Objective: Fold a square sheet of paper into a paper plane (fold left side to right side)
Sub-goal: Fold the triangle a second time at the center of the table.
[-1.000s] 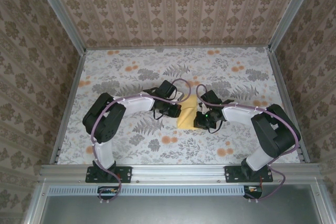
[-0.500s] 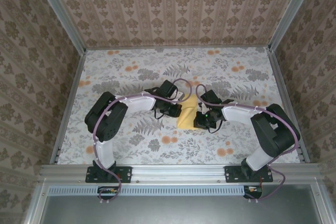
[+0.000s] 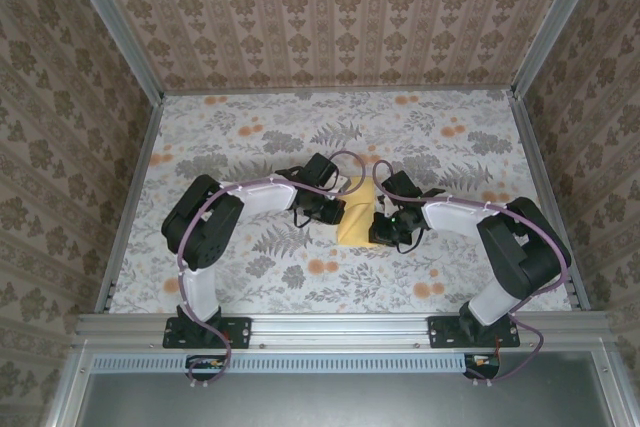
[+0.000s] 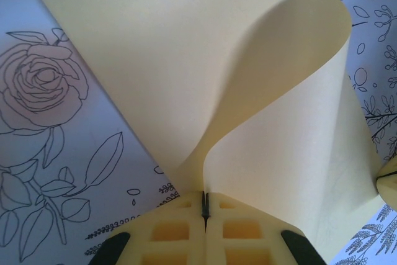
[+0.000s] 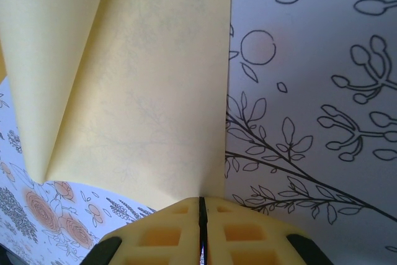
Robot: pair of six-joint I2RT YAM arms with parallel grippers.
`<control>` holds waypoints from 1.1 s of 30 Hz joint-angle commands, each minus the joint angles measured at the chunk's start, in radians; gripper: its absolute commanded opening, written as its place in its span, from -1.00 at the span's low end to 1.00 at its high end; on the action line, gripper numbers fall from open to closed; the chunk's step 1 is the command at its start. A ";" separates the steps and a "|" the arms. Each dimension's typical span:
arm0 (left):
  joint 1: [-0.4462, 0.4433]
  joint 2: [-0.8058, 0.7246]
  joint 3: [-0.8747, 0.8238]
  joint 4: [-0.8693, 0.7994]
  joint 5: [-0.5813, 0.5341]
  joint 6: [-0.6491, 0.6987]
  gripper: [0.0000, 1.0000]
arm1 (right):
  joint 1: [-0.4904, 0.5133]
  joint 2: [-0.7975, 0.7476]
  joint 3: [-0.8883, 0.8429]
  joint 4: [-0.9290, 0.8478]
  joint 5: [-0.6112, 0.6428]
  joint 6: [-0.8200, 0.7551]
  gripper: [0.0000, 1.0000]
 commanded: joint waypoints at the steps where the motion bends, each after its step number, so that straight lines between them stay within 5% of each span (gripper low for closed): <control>1: 0.006 0.023 0.021 -0.039 -0.022 0.031 -1.00 | 0.005 0.037 -0.007 -0.070 0.045 -0.013 -0.79; 18: -0.036 0.026 0.032 -0.071 -0.049 0.057 -1.00 | -0.086 -0.175 -0.055 0.121 -0.111 0.070 -0.76; 24: -0.045 0.015 0.024 -0.072 -0.066 0.058 -1.00 | -0.082 -0.105 -0.060 0.386 -0.184 0.223 -0.80; 33: -0.051 0.015 0.032 -0.080 -0.071 0.062 -1.00 | -0.050 0.056 0.013 0.436 -0.177 0.235 -0.82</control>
